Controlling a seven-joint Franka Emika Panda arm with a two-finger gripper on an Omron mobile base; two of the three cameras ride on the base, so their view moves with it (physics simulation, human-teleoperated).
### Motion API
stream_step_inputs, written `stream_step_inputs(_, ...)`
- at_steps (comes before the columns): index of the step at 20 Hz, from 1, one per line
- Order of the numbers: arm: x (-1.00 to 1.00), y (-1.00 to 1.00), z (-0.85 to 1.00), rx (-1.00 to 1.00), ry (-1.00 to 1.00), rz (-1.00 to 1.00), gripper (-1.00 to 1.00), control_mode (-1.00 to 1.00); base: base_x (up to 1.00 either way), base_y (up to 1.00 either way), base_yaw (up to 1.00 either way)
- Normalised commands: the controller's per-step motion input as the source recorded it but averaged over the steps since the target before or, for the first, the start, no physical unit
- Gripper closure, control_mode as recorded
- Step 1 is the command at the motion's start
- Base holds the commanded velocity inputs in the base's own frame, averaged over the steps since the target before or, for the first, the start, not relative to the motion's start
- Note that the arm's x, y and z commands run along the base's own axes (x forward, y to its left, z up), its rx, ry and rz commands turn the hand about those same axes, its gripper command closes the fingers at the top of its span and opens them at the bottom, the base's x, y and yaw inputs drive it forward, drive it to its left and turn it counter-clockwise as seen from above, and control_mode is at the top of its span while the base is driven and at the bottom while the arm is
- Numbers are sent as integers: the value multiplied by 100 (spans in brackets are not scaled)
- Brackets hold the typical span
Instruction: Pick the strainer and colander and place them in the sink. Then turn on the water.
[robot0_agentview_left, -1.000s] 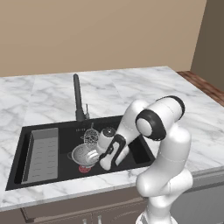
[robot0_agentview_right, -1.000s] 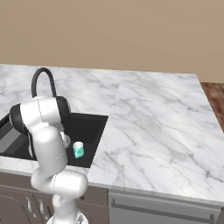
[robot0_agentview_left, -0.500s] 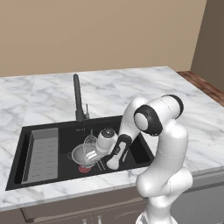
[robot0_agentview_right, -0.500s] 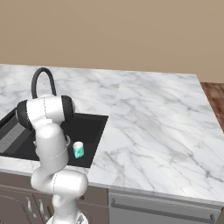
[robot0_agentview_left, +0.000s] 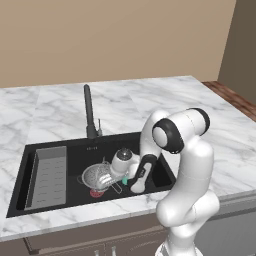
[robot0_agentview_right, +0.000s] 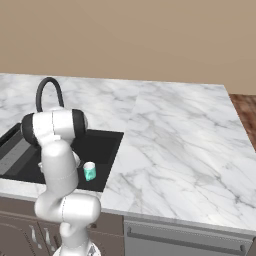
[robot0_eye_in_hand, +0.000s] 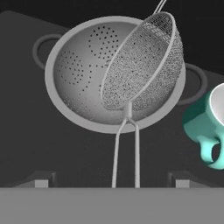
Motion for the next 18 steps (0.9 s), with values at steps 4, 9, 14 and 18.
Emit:
stream_step_inputs(4,0,0,0,0,0,0,-100,-100,0,0,0)
stream_step_inputs(9,0,-2,12,0,-3,0,-100,-100,0,0,0)
stream_step_inputs(14,0,-2,26,0,-2,0,-100,-100,0,0,0)
stream_step_inputs(18,0,0,31,0,-2,0,-100,-100,0,0,0)
